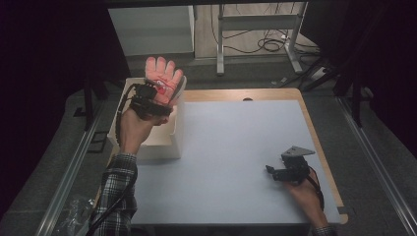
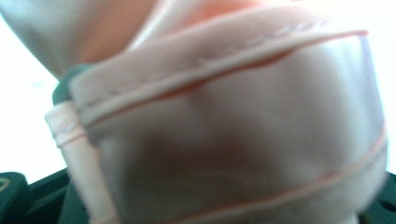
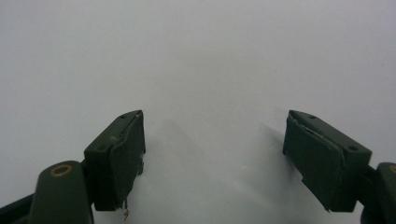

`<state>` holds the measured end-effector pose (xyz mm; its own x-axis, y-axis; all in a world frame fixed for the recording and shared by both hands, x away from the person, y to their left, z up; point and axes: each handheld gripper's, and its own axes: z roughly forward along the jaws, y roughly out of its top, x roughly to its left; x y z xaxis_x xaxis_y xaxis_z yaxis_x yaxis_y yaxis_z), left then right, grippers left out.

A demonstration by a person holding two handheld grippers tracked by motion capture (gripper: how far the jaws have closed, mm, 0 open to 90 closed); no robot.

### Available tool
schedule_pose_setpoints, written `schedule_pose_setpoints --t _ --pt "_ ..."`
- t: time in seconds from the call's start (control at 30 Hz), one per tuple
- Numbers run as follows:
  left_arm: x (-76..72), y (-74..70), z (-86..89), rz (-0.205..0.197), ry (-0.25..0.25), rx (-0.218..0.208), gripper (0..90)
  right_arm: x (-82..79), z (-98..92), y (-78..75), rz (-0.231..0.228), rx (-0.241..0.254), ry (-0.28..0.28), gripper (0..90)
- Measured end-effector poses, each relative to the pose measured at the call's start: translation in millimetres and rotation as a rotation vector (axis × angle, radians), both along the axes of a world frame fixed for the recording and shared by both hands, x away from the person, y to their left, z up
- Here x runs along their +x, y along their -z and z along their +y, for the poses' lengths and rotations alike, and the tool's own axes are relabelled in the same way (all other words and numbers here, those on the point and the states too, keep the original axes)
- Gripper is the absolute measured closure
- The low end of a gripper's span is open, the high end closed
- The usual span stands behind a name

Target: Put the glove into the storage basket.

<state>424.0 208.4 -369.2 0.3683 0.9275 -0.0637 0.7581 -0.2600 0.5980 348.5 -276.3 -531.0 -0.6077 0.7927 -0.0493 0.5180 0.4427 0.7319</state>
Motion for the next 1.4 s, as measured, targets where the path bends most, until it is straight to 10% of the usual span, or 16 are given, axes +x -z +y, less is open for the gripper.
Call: schedule_pose_setpoints --t 0.7,1.4 --pt "21.9 67.7 13.9 0.043 -0.089 0.032 39.2 0.0 0.0 0.0 0.000 -0.001 0.001 21.2" --pt "61.7 108.8 -8.1 0.236 -0.114 0.142 37.1 0.2 0.0 0.0 0.000 -0.001 0.001 21.1"
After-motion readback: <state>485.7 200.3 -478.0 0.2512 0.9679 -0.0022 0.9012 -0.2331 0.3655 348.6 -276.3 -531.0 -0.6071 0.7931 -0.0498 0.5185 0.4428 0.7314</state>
